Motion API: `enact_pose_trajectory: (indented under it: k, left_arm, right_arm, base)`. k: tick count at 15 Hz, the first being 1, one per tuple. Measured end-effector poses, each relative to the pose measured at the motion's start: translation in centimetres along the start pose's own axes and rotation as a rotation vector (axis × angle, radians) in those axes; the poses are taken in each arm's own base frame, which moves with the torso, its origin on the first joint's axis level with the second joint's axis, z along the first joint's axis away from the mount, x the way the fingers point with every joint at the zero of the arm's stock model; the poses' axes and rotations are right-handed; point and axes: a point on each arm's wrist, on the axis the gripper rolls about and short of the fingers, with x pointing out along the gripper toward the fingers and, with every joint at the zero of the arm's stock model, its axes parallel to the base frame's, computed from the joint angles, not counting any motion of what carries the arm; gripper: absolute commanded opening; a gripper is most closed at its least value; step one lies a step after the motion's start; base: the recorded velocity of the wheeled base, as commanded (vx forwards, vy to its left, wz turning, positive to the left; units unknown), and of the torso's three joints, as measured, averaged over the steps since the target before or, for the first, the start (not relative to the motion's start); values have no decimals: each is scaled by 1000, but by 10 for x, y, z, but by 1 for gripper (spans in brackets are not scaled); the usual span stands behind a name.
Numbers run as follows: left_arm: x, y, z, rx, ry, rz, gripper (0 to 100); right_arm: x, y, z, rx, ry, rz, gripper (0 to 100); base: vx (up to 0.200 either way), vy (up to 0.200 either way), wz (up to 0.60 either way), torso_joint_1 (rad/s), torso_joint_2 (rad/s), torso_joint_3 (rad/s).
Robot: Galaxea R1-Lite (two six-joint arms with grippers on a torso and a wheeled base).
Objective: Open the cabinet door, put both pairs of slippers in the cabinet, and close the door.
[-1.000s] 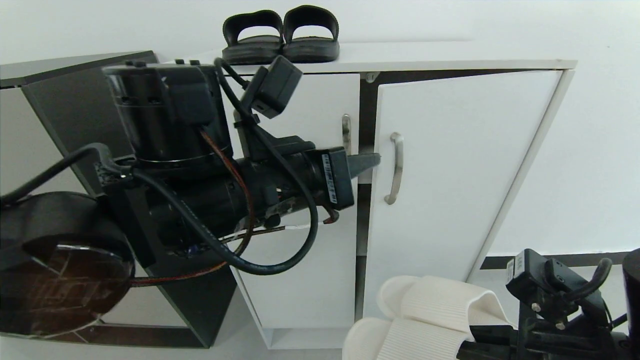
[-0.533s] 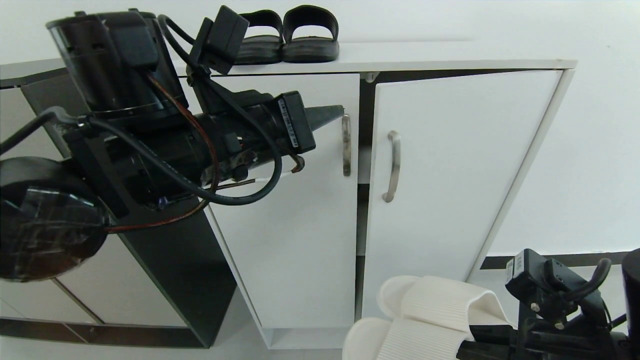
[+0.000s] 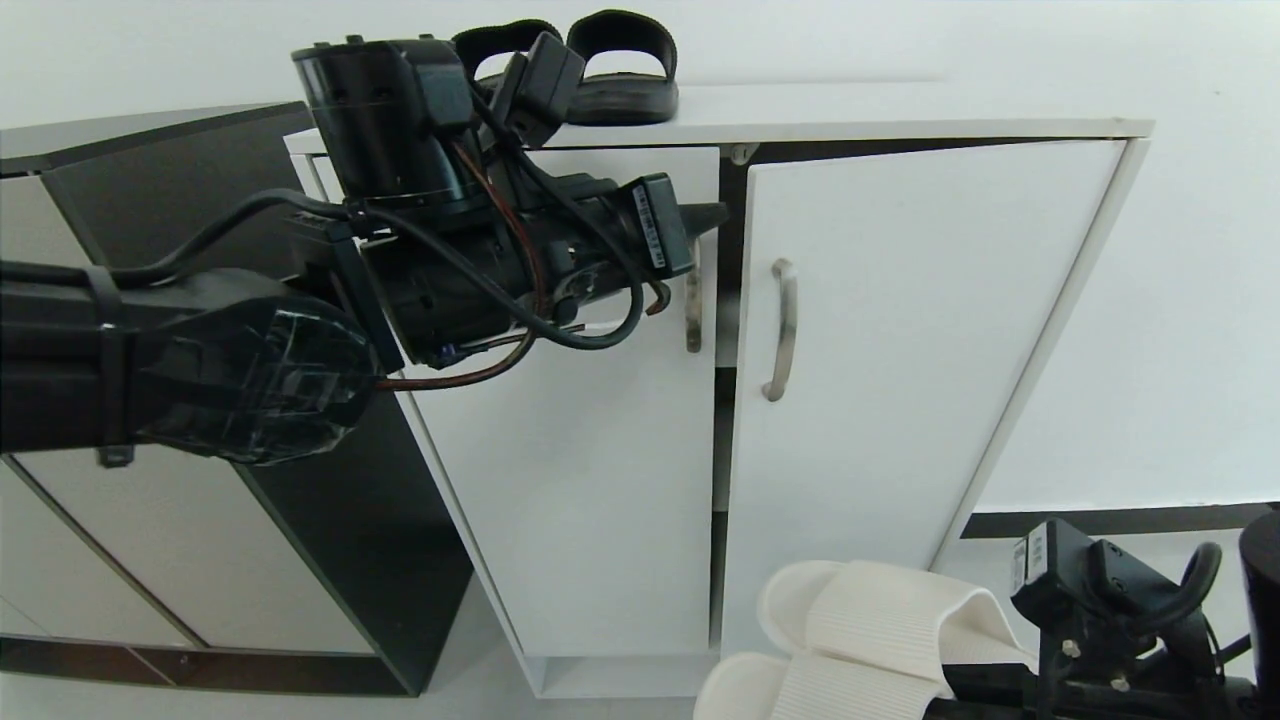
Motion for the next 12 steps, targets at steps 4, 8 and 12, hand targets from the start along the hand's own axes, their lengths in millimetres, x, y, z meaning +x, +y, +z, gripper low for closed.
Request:
enact_pose_trajectory:
  k: [4,8,12]
  left_arm:
    - [12,5,-5,-5,17,5,0]
    - [18,-2,-9,-9,55,-49,0]
    - [14,-47,-20,3,92,-182,0]
  right_arm:
    - [0,1,-4,-2,20,5,0]
    - [1,8,-16,-15,63,43,0]
    - [-3,17,-25,-37,79,92,0]
  base:
    - [-50,0,0,-1,2,1]
    - [-200,0,0,2,7,1]
    - [-200,0,0,0,0,0]
